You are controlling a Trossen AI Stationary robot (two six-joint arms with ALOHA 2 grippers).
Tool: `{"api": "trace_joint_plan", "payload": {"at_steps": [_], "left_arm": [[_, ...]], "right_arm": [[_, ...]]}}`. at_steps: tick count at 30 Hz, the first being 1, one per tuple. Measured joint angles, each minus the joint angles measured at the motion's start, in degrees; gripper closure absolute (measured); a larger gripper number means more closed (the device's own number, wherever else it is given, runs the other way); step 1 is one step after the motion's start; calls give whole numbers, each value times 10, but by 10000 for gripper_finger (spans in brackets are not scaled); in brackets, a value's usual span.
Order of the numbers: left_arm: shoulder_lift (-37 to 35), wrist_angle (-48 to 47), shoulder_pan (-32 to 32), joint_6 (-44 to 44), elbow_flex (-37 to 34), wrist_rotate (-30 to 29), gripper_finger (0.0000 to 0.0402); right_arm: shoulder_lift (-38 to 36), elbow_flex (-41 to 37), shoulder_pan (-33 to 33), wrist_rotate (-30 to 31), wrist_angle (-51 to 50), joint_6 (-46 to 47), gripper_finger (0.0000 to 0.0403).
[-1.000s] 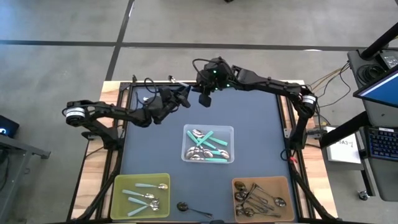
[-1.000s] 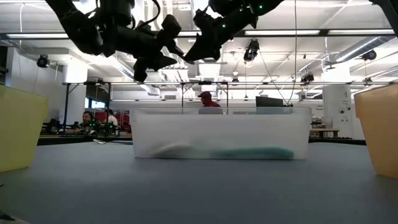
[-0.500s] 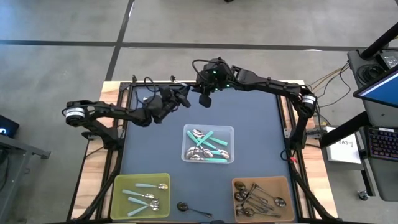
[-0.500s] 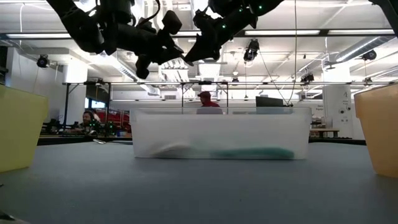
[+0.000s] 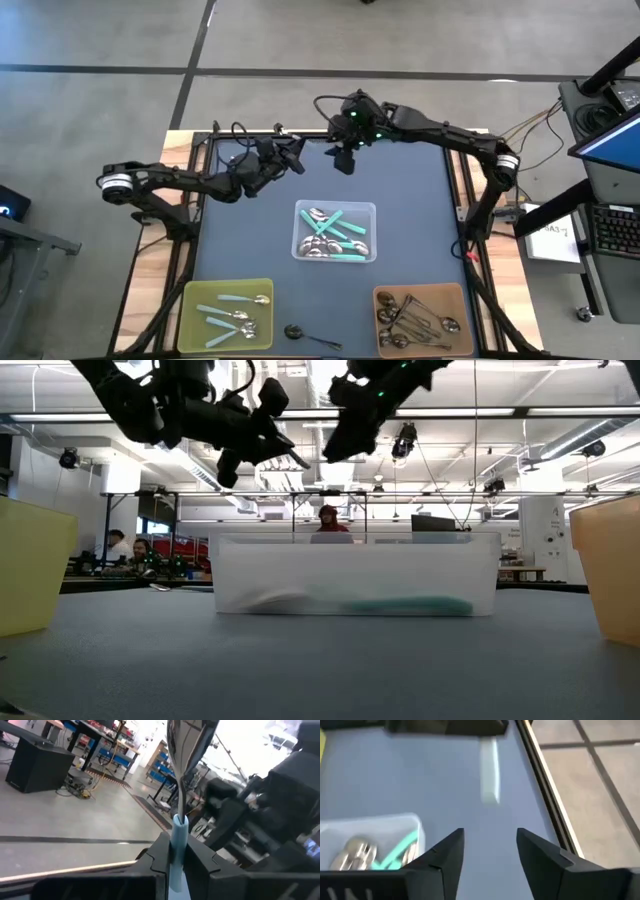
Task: Sort silverware by color (type)
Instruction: Put the light blue spoon into the yellow bin
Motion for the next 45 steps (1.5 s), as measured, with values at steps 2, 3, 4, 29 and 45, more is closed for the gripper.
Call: {"api": "trace_joint_plan", "payload": {"at_steps": [2, 3, 4, 29, 45], "left_arm": [[-18, -29, -1, 0, -8, 22, 385], [-28, -47, -2, -3, -12, 42, 385], [-41, -72, -4, -8, -15, 66, 385], [-295, -692, -565, -450, -9, 313, 386], [-184, -731, -723, -708, -10, 329, 339]], "right_arm": [[-17, 0, -1, 3, -37, -5, 224], [-26, 0, -3, 8, -50, -3, 223], [-33, 0, -3, 19, -61, 0, 223], [-86, 1, 9, 81, -156, 170, 239], [-27, 1, 18, 81, -149, 184, 239]]}}
